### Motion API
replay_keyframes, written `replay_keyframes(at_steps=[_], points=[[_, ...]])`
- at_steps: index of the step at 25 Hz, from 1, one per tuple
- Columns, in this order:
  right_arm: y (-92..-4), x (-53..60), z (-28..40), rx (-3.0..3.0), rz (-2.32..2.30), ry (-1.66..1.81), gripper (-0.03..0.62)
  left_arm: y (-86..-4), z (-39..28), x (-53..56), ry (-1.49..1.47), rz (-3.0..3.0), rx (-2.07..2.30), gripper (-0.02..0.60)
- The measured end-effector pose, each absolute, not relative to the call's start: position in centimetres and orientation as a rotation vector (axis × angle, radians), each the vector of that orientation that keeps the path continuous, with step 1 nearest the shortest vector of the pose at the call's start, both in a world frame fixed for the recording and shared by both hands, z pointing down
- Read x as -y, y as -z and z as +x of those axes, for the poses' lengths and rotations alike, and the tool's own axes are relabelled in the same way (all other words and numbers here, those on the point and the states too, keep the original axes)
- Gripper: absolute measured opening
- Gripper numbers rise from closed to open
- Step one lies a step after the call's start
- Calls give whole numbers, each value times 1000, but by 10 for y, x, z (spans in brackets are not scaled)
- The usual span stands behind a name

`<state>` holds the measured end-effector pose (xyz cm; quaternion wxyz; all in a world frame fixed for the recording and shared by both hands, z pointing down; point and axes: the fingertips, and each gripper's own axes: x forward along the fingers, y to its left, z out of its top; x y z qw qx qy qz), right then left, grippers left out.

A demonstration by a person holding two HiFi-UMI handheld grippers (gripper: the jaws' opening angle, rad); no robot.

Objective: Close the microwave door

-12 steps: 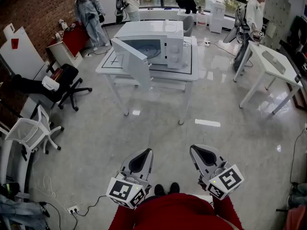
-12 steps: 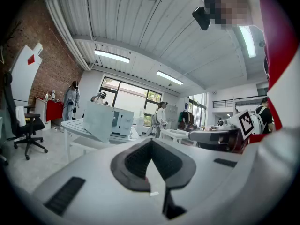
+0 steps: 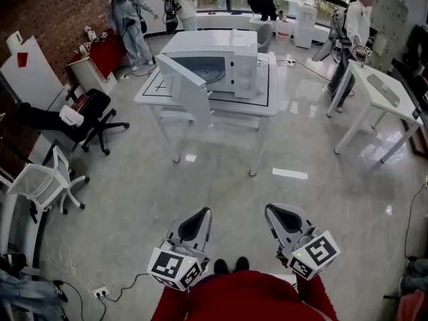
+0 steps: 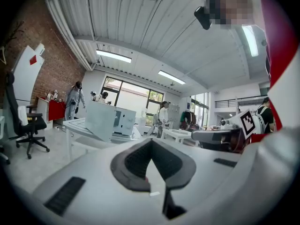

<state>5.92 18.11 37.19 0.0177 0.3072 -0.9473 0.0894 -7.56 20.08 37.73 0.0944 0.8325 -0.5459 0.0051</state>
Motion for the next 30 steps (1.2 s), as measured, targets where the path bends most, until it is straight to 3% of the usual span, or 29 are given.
replay_keyframes(at_steps=[30], points=[[-382,-149,120,2967,1034,-354,15,-369,-52,-142,-66,2463,1742,12]])
